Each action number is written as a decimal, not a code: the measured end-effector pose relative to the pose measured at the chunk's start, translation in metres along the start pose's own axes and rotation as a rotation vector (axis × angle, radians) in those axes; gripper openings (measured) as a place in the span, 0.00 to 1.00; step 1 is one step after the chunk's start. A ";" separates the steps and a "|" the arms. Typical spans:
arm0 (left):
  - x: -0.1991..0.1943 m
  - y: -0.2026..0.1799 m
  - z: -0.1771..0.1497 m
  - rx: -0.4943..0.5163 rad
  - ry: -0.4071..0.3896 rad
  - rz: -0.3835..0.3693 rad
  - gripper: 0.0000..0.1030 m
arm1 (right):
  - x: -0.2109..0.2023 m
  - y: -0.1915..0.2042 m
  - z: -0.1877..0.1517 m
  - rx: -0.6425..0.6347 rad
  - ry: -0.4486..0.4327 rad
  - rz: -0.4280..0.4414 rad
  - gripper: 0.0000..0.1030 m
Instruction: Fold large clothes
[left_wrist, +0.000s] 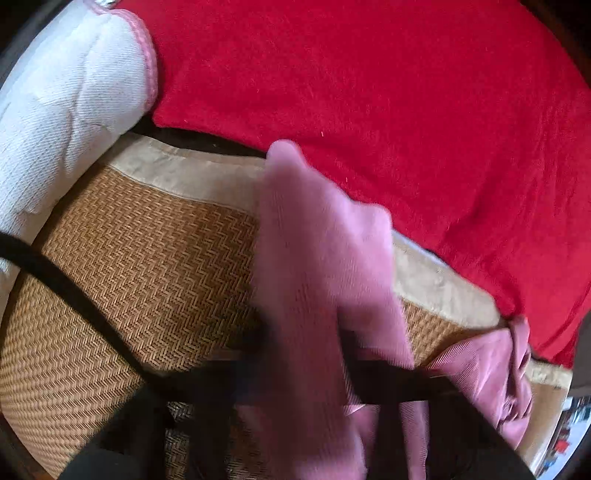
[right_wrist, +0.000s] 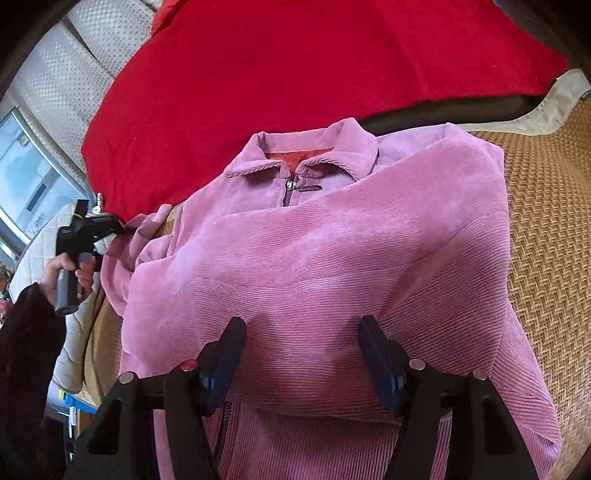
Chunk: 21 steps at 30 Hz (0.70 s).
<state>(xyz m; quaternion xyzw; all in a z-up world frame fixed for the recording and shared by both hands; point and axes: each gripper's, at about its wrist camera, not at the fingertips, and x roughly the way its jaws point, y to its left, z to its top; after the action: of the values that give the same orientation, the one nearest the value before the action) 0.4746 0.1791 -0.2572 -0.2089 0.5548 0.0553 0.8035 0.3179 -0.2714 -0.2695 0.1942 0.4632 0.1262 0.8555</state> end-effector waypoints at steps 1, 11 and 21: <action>-0.004 0.000 -0.002 0.016 -0.011 -0.012 0.05 | 0.000 0.000 0.000 0.001 0.001 0.003 0.65; -0.145 -0.106 -0.086 0.485 -0.289 -0.189 0.03 | -0.013 -0.029 0.005 0.191 -0.007 0.111 0.63; -0.180 -0.251 -0.263 1.031 -0.186 -0.320 0.46 | -0.060 -0.081 0.017 0.403 -0.185 0.079 0.67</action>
<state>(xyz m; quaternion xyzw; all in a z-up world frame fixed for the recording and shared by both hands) 0.2592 -0.1273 -0.1019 0.1360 0.3978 -0.3283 0.8459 0.3029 -0.3711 -0.2532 0.3898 0.3906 0.0461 0.8327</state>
